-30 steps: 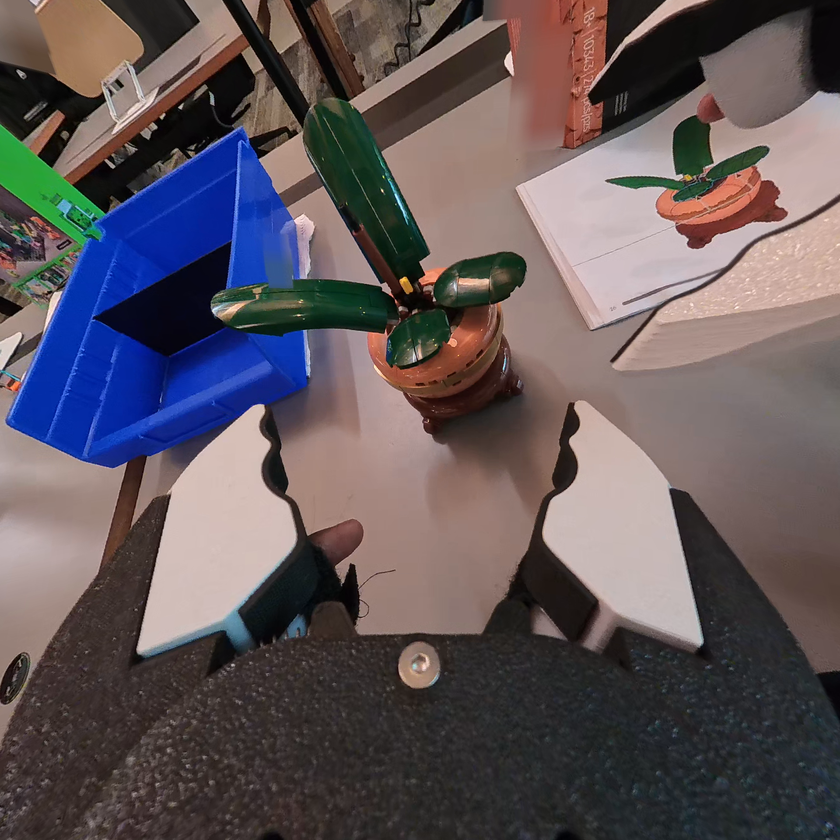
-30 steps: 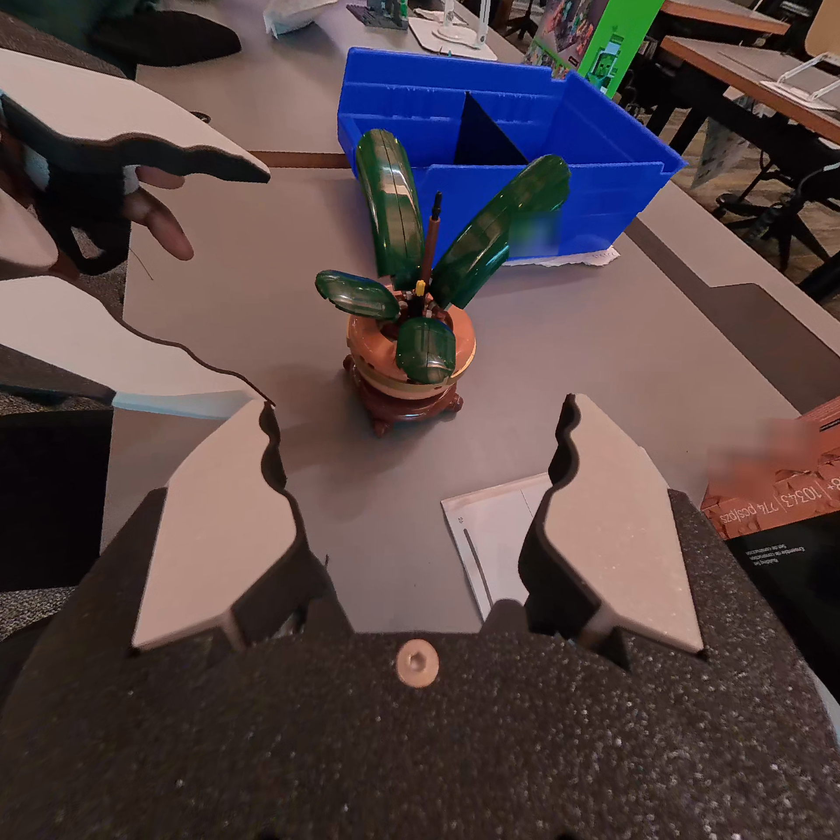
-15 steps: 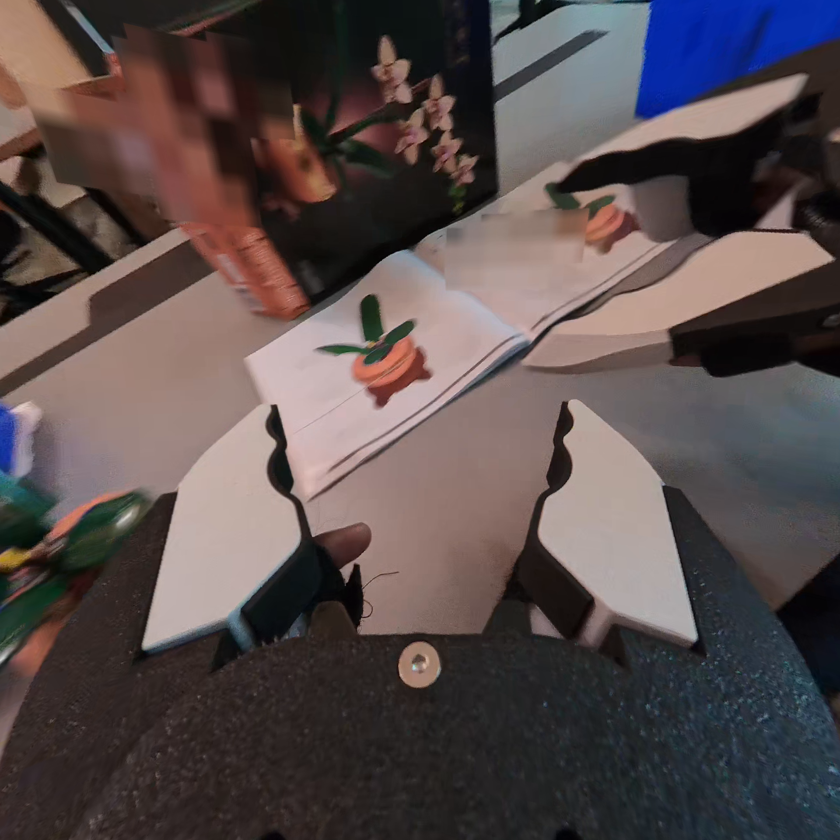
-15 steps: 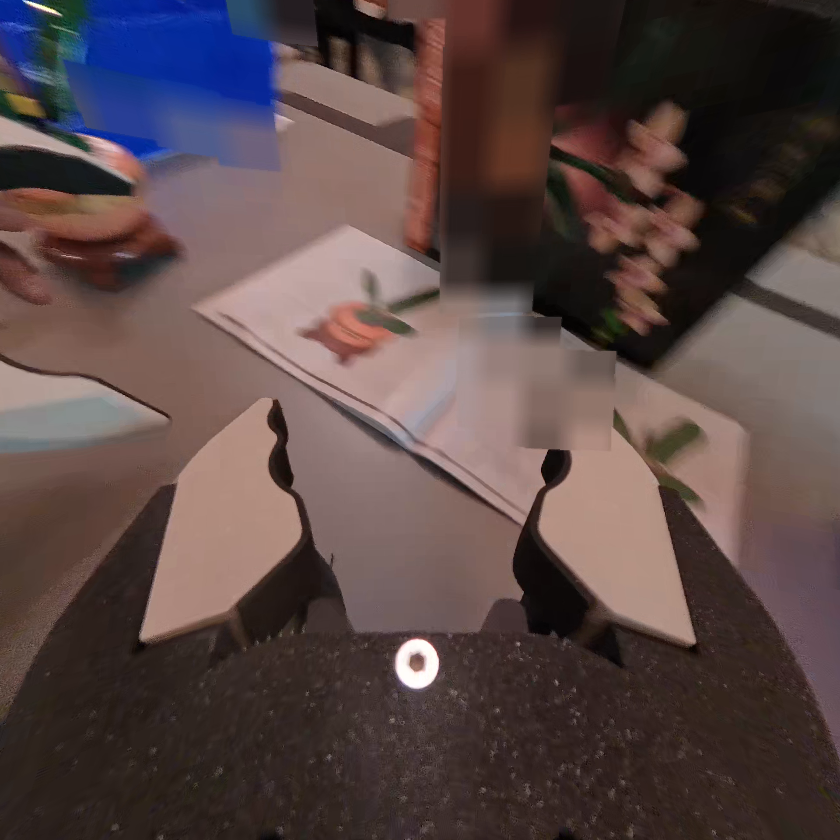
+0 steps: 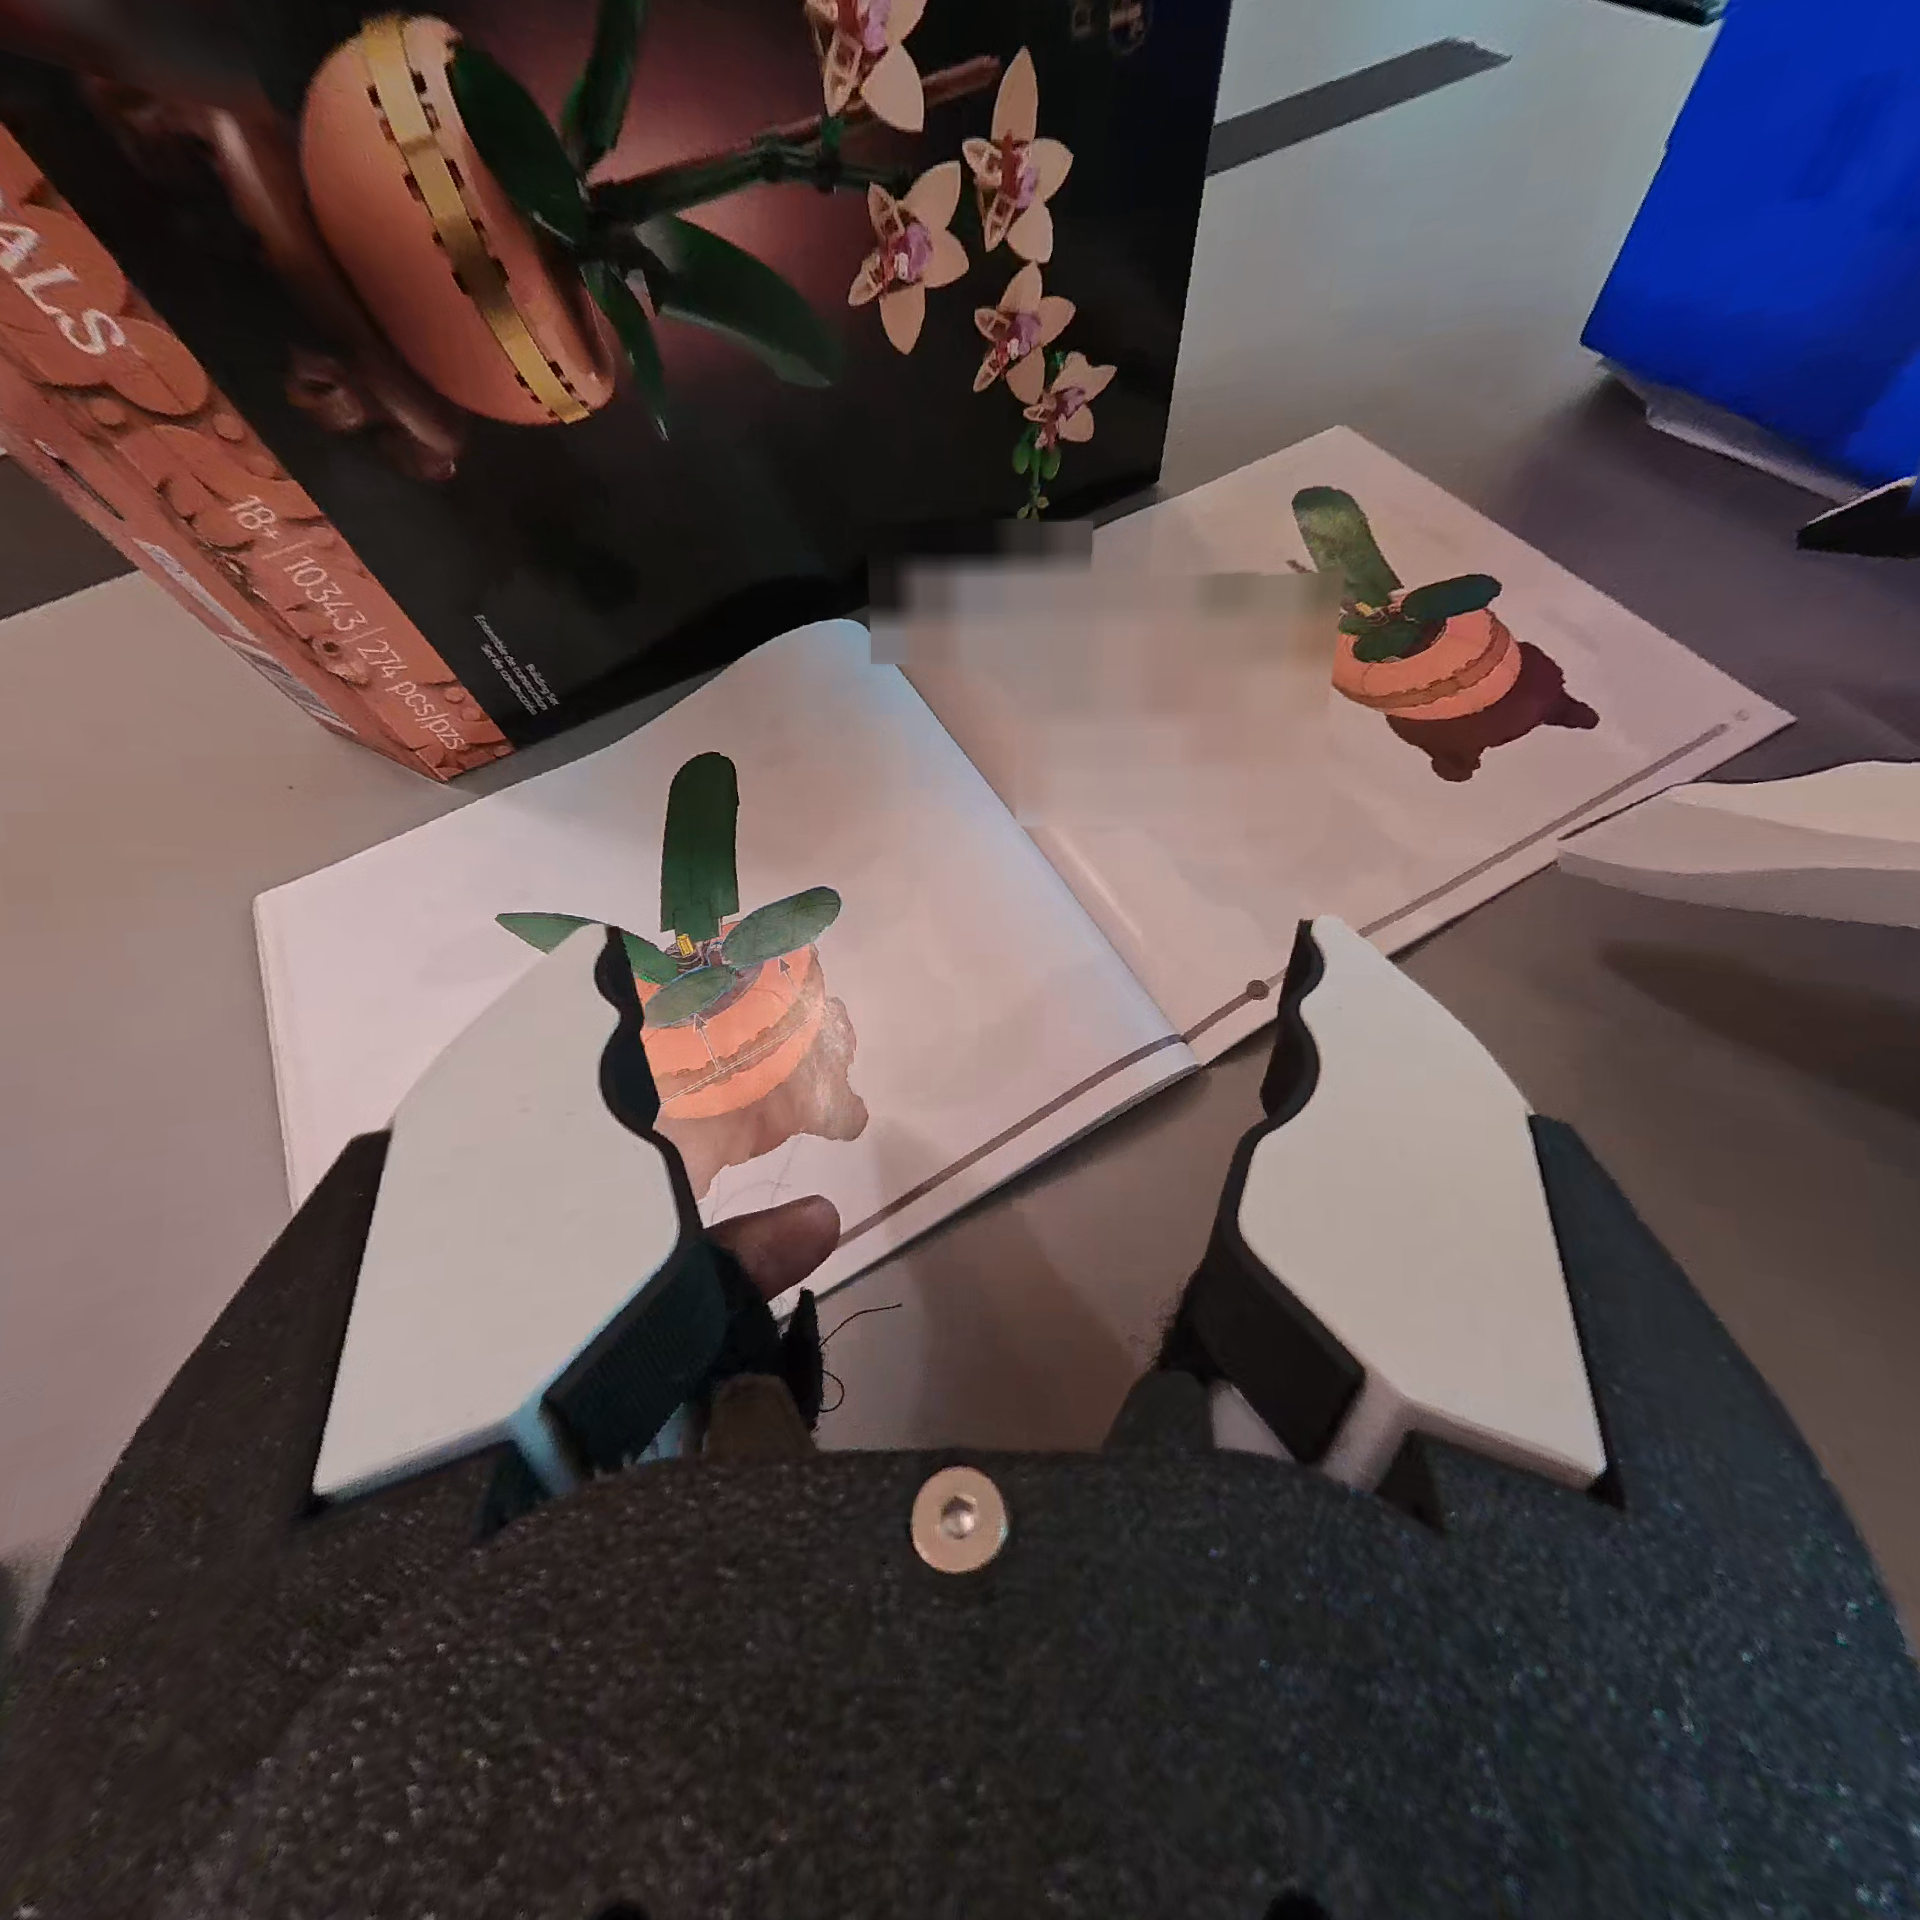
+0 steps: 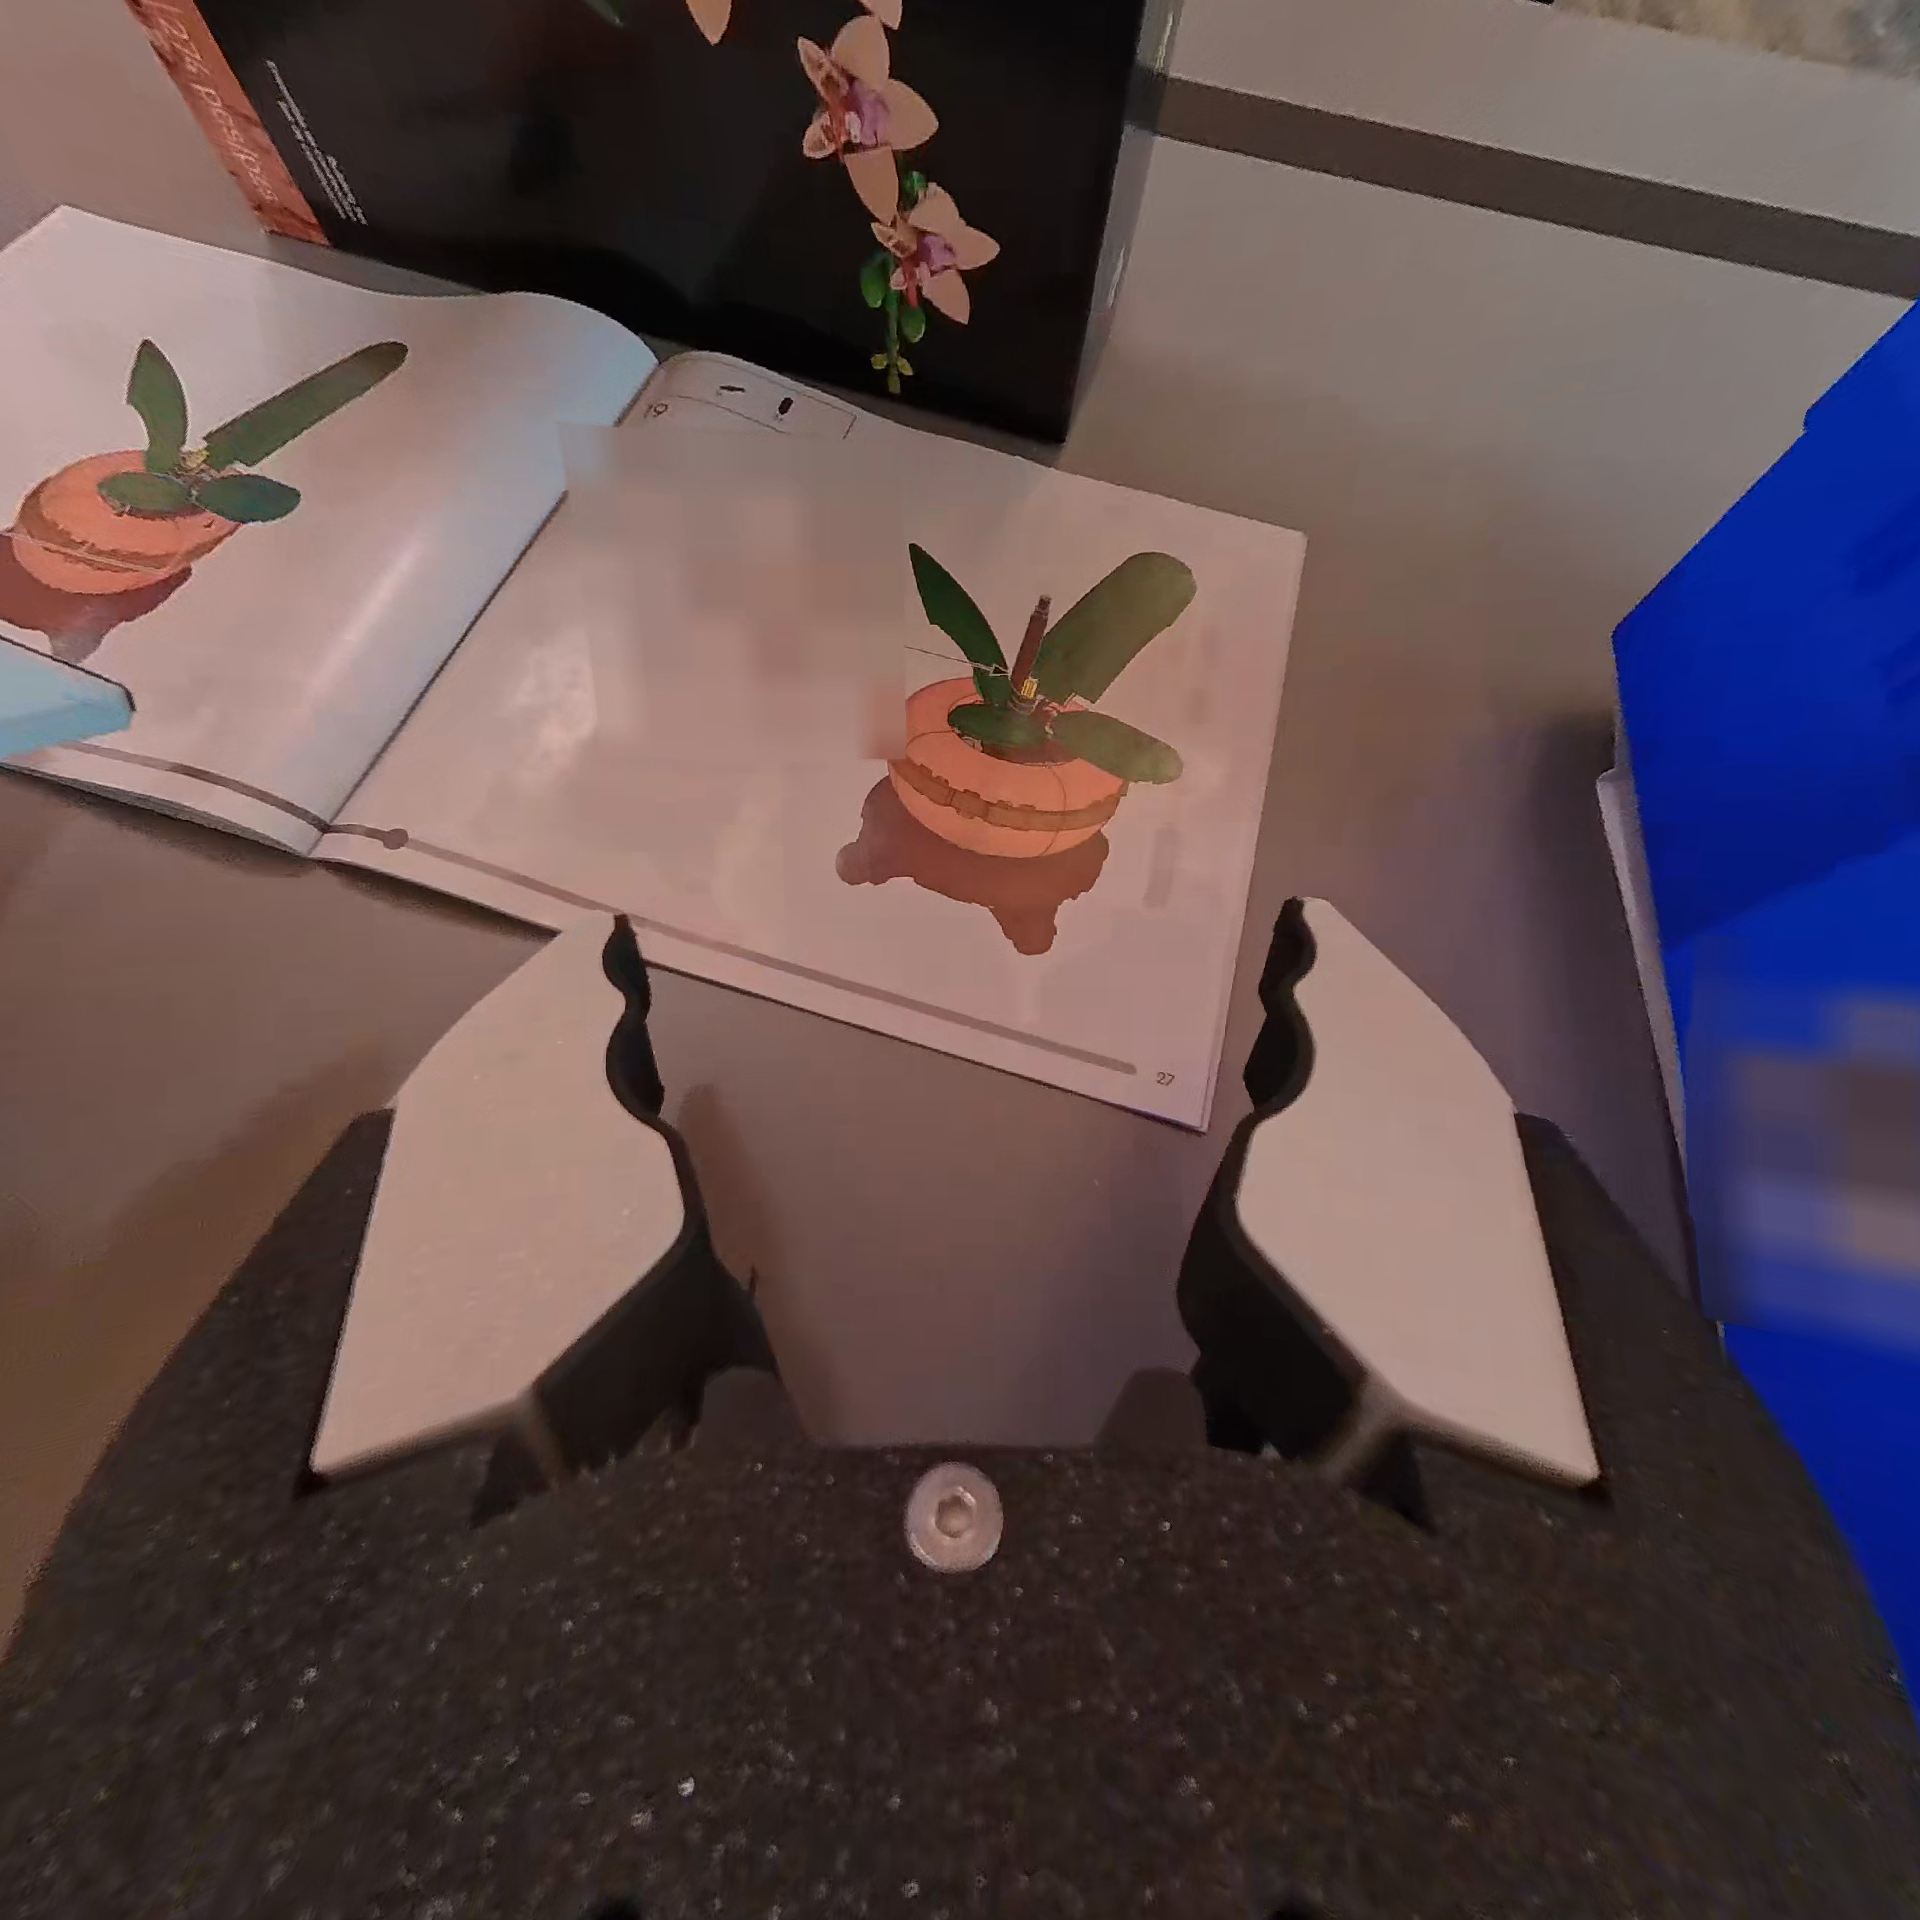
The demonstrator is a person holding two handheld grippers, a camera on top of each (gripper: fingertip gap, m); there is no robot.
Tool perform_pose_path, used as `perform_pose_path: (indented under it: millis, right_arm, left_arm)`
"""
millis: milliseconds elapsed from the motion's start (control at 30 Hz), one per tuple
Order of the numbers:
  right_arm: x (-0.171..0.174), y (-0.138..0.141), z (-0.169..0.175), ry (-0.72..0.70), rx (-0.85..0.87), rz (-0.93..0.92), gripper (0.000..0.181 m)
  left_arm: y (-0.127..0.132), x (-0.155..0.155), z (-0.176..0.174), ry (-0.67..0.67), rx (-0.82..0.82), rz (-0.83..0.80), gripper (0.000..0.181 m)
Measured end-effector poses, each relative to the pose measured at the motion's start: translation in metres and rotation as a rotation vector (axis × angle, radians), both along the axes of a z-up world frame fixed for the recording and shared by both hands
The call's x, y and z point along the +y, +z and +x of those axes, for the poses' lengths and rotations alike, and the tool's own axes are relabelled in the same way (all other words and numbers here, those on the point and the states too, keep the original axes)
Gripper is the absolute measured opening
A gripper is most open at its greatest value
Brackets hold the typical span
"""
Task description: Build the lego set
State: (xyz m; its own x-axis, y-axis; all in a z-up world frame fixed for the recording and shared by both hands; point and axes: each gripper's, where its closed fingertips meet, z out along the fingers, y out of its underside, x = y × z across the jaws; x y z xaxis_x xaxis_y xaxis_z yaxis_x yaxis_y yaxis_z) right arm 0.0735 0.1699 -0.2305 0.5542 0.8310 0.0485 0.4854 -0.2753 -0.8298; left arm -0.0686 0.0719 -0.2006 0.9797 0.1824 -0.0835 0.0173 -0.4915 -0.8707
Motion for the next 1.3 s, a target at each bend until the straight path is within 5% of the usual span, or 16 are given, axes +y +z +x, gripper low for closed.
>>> perform_pose_path:
  millis: [267, 333, 367, 400, 433, 500, 767, 1200, 1300]
  right_arm:
    - [0.001, -0.008, 0.005, 0.009, -0.017, -0.022, 0.110]
    - [-0.002, -0.005, 0.002, 0.076, -0.017, -0.019, 0.093]
    - [-0.007, -0.004, -0.001, 0.156, -0.023, -0.010, 0.068]
    - [-0.011, -0.001, -0.006, 0.234, -0.027, 0.006, 0.037]
    - [-0.011, 0.002, -0.011, 0.288, -0.022, 0.034, 0.007]
    - [-0.005, 0.006, -0.022, 0.339, -0.012, 0.059, 0.002]
    - [-0.004, -0.026, -0.034, 0.442, -0.216, -0.044, 0.000]
    - [-0.094, -0.026, 0.043, 0.589, -0.222, -0.023, 0.000]
    - [-0.092, -0.017, 0.063, 0.582, -0.217, 0.098, 0.034]
  left_arm:
    - [-0.011, 0.002, 0.000, -0.031, 0.007, -0.033, 0.115]
    - [-0.012, 0.001, -0.004, -0.056, 0.049, -0.052, 0.107]
    - [-0.013, 0.000, -0.008, -0.082, 0.088, -0.070, 0.084]
    - [-0.014, -0.001, -0.014, -0.104, 0.130, -0.083, 0.033]
    - [-0.014, -0.001, -0.022, -0.101, 0.162, -0.088, 0.001]
    - [-0.015, 0.000, -0.037, -0.095, 0.177, -0.101, 0.000]
    - [-0.052, -0.012, -0.041, -0.193, 0.162, -0.344, 0.000]
    - [-0.054, -0.097, 0.033, -0.419, 0.130, -0.429, 0.000]
    - [-0.032, -0.091, 0.046, -0.431, 0.197, -0.345, 0.000]
